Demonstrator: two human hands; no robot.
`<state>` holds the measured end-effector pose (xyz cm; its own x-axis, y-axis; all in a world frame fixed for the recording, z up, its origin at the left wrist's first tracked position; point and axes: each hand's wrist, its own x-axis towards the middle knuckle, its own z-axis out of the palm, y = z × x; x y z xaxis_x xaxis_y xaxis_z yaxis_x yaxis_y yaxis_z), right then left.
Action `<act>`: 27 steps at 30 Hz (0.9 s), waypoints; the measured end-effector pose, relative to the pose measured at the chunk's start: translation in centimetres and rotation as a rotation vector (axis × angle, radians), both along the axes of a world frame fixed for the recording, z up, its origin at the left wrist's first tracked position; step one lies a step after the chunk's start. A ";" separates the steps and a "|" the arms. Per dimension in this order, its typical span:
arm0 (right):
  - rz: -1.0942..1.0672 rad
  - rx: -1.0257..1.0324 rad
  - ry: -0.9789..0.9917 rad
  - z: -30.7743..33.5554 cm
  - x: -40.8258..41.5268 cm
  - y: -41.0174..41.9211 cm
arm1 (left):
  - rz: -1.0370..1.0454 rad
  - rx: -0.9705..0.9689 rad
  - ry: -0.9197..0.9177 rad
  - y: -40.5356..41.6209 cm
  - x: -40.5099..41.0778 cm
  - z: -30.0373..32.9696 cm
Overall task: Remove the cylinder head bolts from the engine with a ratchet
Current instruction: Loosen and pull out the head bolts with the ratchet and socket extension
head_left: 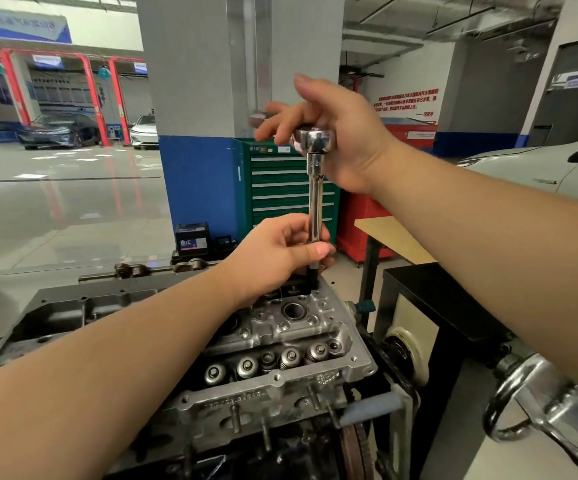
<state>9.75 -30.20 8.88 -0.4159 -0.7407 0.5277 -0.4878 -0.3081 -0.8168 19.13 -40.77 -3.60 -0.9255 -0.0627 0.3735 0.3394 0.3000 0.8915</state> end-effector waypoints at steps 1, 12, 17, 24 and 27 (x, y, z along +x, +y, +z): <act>0.018 -0.035 -0.027 -0.1 0.2 -0.6 | 0.002 0.008 0.000 0.0 0.0 0.0; -0.655 0.020 0.552 0.5 1.3 1.0 | 0.095 -0.156 0.055 0.1 0.0 -0.5; -0.521 -0.011 0.470 0.2 1.1 0.6 | 0.095 -0.112 0.042 -0.2 -0.2 -0.6; -0.268 -0.092 0.438 -1.4 -0.5 1.2 | 0.080 -0.075 0.019 -0.2 -0.4 -0.5; -0.411 -0.142 0.629 -1.6 -0.4 0.8 | 0.088 -0.085 0.026 -0.2 -0.5 -0.6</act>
<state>9.32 -29.43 7.29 -0.2331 -0.4987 0.8348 -0.9459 -0.0829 -0.3137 18.62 -40.92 -4.23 -0.9077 -0.1101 0.4050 0.3316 0.4036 0.8527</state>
